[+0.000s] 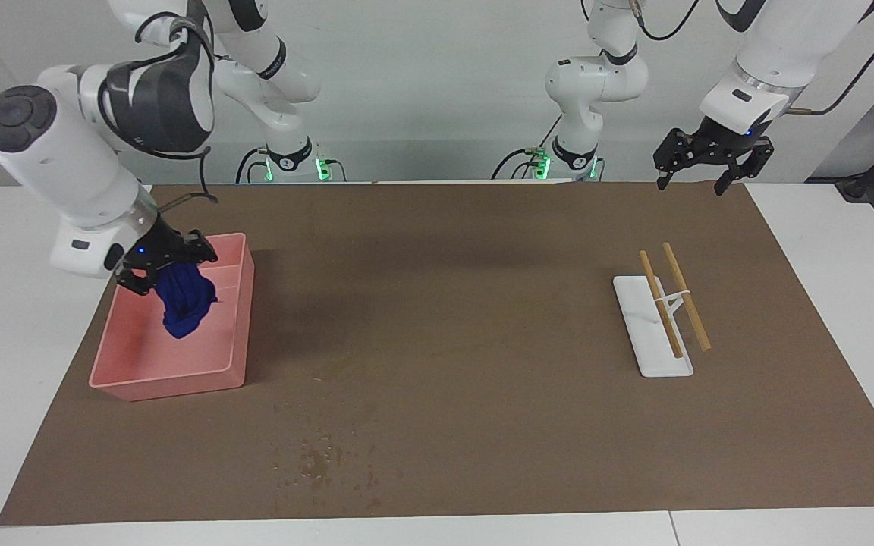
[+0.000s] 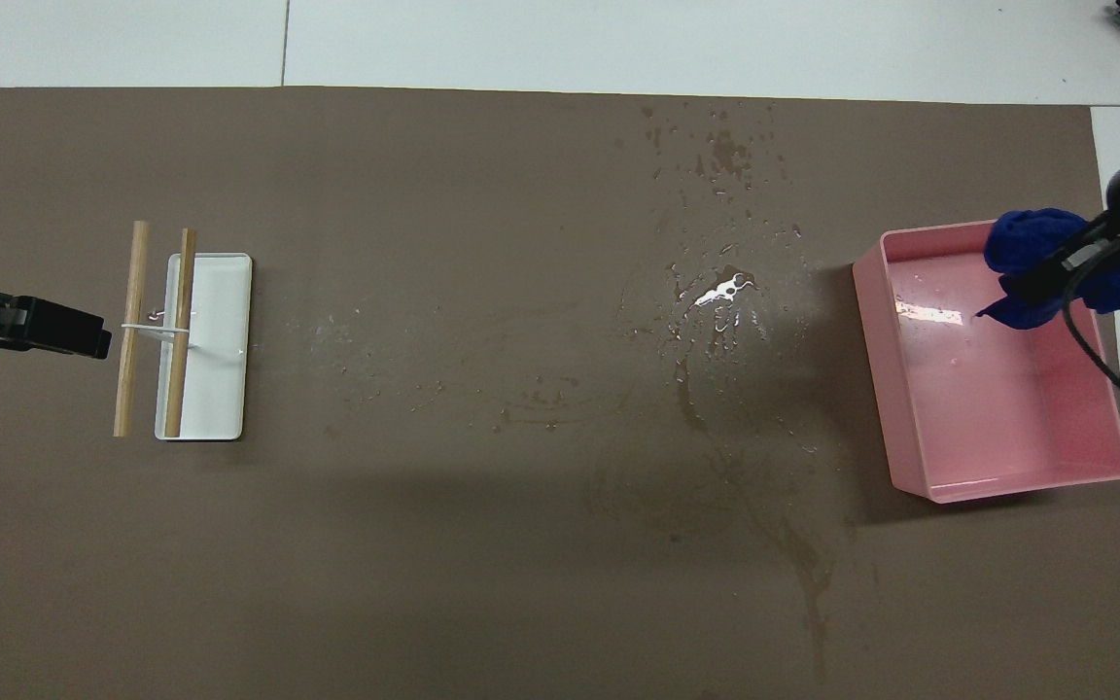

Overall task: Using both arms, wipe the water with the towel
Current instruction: 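Carry the towel into the pink bin and open the right gripper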

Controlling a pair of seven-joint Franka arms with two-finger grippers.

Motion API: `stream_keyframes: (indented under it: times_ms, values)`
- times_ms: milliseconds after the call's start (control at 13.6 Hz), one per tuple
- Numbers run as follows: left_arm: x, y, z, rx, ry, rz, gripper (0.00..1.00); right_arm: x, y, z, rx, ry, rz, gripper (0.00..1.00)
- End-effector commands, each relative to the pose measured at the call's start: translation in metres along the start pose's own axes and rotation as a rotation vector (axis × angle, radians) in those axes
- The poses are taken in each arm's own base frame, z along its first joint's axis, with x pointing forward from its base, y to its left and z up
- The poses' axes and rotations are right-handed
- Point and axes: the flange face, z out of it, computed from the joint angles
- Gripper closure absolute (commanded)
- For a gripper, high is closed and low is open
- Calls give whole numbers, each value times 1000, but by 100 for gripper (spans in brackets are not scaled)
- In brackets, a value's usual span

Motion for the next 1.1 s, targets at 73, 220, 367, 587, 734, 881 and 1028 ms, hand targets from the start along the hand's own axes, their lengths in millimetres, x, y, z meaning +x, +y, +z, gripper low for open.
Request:
stream_keyframes:
  times_ms: [73, 220, 367, 587, 734, 881, 1028]
  values:
    - [-9, -1, 0, -12, 7, -2, 0, -23, -7, 38, -18, -23, -22, 100]
    - [-9, -1, 0, -12, 7, -2, 0, -28, -16, 61, -45, 4, -31, 63]
    - [-9, 0, 0, -12, 7, 0, 0, -30, -15, 63, -48, 7, -43, 0]
    - [-9, 0, 0, -12, 7, 0, 0, -31, -13, 58, -40, 27, -16, 0]
    - [-8, -1, 0, -12, 9, -2, 0, -30, -12, 34, -52, 67, -7, 0]
    - [-9, 0, 0, -12, 7, 0, 0, -32, -31, -17, -89, 114, 4, 0]
    - [-9, 0, 0, -12, 7, 0, 0, -33, -69, -64, -101, 126, 50, 0]
